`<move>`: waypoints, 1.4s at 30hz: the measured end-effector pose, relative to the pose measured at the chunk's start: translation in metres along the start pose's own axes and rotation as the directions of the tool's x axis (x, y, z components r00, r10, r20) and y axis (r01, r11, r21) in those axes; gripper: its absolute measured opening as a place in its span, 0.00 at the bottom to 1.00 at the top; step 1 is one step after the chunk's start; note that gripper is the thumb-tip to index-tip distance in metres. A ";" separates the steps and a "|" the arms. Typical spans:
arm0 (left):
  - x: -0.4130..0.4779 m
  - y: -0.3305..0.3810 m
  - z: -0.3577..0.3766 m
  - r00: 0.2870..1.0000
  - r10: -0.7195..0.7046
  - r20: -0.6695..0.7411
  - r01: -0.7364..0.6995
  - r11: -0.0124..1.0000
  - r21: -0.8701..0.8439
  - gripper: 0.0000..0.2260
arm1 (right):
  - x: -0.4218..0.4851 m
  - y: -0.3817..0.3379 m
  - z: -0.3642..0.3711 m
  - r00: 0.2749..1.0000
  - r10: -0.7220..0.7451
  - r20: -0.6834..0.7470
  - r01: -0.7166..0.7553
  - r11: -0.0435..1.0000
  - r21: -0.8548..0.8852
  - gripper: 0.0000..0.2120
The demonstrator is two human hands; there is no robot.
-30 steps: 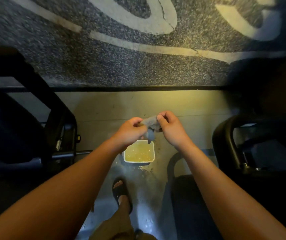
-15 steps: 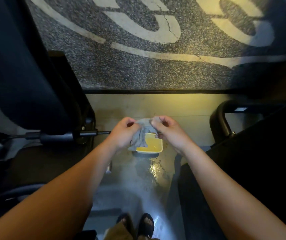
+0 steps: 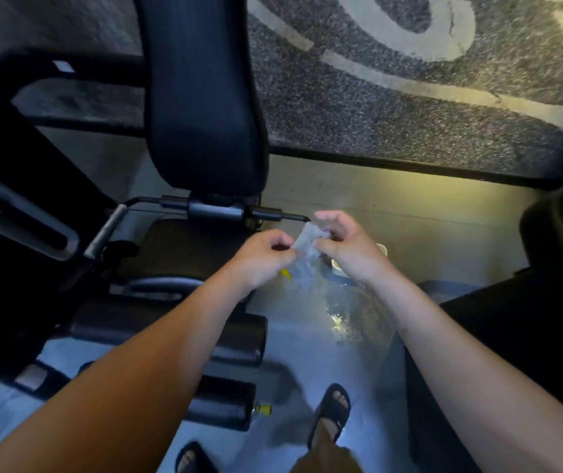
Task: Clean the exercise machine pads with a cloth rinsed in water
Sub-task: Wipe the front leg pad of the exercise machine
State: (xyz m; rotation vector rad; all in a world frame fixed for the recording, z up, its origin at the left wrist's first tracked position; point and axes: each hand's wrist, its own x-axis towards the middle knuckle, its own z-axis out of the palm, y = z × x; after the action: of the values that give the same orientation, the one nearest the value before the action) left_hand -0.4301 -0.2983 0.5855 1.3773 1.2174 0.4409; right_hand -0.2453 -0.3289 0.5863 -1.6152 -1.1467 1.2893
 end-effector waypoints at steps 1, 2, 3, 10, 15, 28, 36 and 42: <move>-0.014 -0.017 -0.022 1.000 0.024 -0.018 -0.024 0.999 -0.031 0.05 | -0.004 -0.002 0.029 1.000 0.005 -0.020 -0.004 1.000 0.013 0.17; -0.024 -0.030 -0.038 0.999 0.035 -0.023 -0.036 0.998 -0.053 0.06 | -0.008 -0.004 0.049 0.999 0.008 -0.043 -0.007 1.000 0.026 0.14; -0.039 -0.045 -0.058 0.998 0.053 -0.020 -0.054 0.996 -0.075 0.07 | -0.013 -0.008 0.076 0.998 0.007 -0.066 -0.004 0.999 0.039 0.11; -0.133 -0.102 -0.191 0.997 0.077 -0.028 -0.081 0.981 -0.176 0.14 | -0.048 -0.054 0.236 0.999 -0.013 -0.035 0.014 1.000 0.027 0.13; -0.169 -0.116 -0.267 0.994 0.045 -0.100 -0.072 0.955 -0.287 0.16 | -0.064 -0.085 0.321 0.996 0.082 -0.034 -0.075 0.982 0.171 0.04; -0.166 -0.161 -0.335 0.942 -0.111 -0.317 -0.069 0.859 -0.507 0.14 | -0.035 -0.094 0.379 0.895 0.140 0.424 -0.264 0.932 0.250 0.21; -0.128 -0.161 -0.360 0.935 -0.242 -0.258 -0.015 0.702 -0.712 0.12 | 0.016 -0.079 0.390 0.920 0.139 0.367 -0.199 0.971 0.131 0.13; -0.111 -0.188 -0.354 0.889 -0.237 -0.391 0.203 0.971 -0.126 0.06 | 0.031 -0.072 0.387 0.951 0.186 0.246 -0.251 0.930 0.268 0.16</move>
State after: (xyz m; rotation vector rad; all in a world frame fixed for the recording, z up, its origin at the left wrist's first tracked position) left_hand -0.8420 -0.2599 0.5474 1.0888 1.6563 0.6283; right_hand -0.6348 -0.2665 0.5655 -1.4331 -0.8594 1.7304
